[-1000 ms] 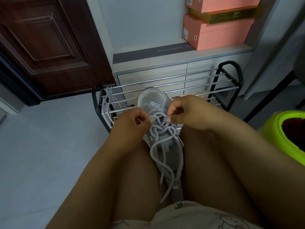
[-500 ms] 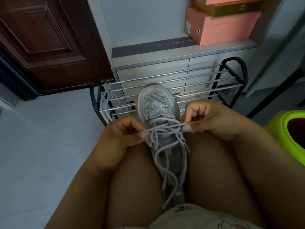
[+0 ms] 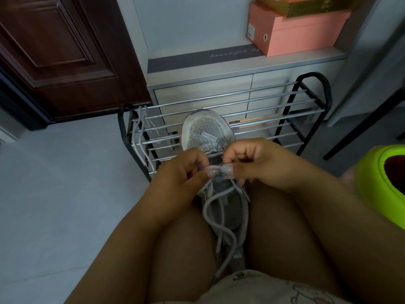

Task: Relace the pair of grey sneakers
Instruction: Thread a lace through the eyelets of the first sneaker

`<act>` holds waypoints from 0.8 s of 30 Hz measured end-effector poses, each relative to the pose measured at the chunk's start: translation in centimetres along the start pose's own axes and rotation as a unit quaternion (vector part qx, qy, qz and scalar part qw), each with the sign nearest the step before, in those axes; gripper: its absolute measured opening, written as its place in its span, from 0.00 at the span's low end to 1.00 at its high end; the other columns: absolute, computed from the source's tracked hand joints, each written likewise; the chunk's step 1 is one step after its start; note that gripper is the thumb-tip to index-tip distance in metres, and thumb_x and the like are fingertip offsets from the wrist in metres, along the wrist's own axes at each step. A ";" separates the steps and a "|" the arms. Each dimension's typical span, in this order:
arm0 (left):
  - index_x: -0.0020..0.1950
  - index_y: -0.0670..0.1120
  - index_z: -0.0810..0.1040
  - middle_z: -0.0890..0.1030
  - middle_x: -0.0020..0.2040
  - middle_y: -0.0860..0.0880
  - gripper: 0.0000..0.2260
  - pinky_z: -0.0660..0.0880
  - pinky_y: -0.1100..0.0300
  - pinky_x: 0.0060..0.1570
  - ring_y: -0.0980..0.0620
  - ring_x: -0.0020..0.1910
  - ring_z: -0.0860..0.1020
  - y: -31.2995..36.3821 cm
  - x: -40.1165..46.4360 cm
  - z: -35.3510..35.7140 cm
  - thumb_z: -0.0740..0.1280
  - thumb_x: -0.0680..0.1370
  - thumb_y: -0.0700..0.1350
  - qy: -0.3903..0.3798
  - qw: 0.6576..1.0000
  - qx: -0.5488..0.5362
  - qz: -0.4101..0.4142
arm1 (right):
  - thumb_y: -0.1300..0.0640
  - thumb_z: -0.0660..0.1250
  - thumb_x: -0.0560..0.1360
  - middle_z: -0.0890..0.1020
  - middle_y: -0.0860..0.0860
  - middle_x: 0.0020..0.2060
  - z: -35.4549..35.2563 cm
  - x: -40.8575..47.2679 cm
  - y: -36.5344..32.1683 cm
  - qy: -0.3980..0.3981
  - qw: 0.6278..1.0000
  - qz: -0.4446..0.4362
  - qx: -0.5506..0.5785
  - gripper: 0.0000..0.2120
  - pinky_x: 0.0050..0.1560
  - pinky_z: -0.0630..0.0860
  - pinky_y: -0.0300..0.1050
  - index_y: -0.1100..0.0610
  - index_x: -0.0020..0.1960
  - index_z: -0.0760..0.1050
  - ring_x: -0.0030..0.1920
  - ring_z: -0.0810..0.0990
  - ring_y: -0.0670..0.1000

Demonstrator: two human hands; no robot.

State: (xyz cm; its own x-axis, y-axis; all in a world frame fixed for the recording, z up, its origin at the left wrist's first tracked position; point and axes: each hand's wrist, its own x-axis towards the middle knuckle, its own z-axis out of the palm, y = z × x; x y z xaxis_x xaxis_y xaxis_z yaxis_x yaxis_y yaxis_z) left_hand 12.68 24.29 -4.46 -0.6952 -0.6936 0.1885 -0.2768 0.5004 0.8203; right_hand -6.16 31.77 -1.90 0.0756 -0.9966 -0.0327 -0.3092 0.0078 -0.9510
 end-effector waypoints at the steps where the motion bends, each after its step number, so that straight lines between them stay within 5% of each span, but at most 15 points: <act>1: 0.41 0.50 0.74 0.75 0.30 0.53 0.06 0.69 0.65 0.29 0.60 0.28 0.71 0.0 -0.1 -0.1 0.67 0.76 0.51 -0.012 0.999 -0.030 -0.002 | 0.59 0.67 0.74 0.78 0.54 0.29 -0.1 0.0 0.1 0.009 0.999 0.011 0.029 0.05 0.28 0.69 0.32 0.60 0.40 0.75 0.27 0.75 0.47; 6: 0.36 0.41 0.72 0.73 0.28 0.50 0.17 0.68 0.69 0.30 0.58 0.27 0.70 0.6 -0.3 -0.5 0.61 0.79 0.51 0.005 0.990 -0.137 -0.032 | 0.60 0.67 0.75 0.77 0.50 0.22 0.1 0.8 0.6 0.124 0.991 0.057 0.003 0.05 0.19 0.65 0.33 0.58 0.42 0.73 0.18 0.71 0.45; 10: 0.33 0.37 0.73 0.73 0.23 0.49 0.25 0.68 0.65 0.26 0.56 0.23 0.70 1.4 0.4 0.2 0.60 0.74 0.60 0.081 0.991 -0.050 -0.093 | 0.55 0.73 0.69 0.75 0.44 0.24 0.9 1.4 0.3 0.171 0.953 0.014 -0.250 0.06 0.28 0.64 0.27 0.50 0.42 0.76 0.25 0.73 0.39; 14: 0.38 0.43 0.76 0.78 0.23 0.51 0.14 0.68 0.69 0.20 0.59 0.18 0.73 1.0 1.2 0.1 0.69 0.74 0.53 0.131 0.976 -0.033 -0.169 | 0.48 0.70 0.69 0.75 0.44 0.34 1.5 2.2 -0.4 0.177 0.890 0.017 -0.420 0.07 0.38 0.65 0.39 0.48 0.45 0.76 0.41 0.75 0.47; 18: 0.33 0.47 0.75 0.78 0.22 0.52 0.13 0.66 0.72 0.19 0.60 0.18 0.73 0.5 1.6 -0.4 0.69 0.75 0.51 0.070 0.978 0.031 -0.194 | 0.45 0.67 0.70 0.78 0.46 0.42 1.6 3.0 -0.7 0.144 0.866 0.034 -0.477 0.08 0.42 0.67 0.42 0.47 0.44 0.72 0.46 0.76 0.51; 21: 0.33 0.48 0.75 0.77 0.26 0.52 0.13 0.67 0.73 0.25 0.64 0.23 0.72 0.0 1.6 -0.9 0.67 0.76 0.52 0.053 0.979 0.102 -0.169 | 0.49 0.67 0.72 0.75 0.45 0.37 1.2 3.2 -0.7 0.086 0.883 0.019 -0.461 0.05 0.40 0.66 0.41 0.49 0.41 0.71 0.41 0.72 0.48; 24: 0.38 0.46 0.77 0.77 0.31 0.53 0.12 0.67 0.74 0.28 0.65 0.26 0.73 -0.3 1.3 -1.2 0.63 0.79 0.50 0.029 0.983 0.071 -0.167 | 0.56 0.68 0.74 0.76 0.48 0.35 -0.1 2.9 -0.1 0.036 0.948 0.031 -0.316 0.05 0.38 0.71 0.42 0.54 0.40 0.74 0.37 0.74 0.47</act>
State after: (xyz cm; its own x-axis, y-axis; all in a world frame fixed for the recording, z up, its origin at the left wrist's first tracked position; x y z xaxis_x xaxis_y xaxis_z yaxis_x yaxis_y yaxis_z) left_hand 12.65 22.67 -3.83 -0.5120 -0.8578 -0.0452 -0.5756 0.3036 0.7593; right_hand -6.04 28.91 -1.89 -0.0183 -0.9991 -0.0394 -0.8188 0.0376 -0.5729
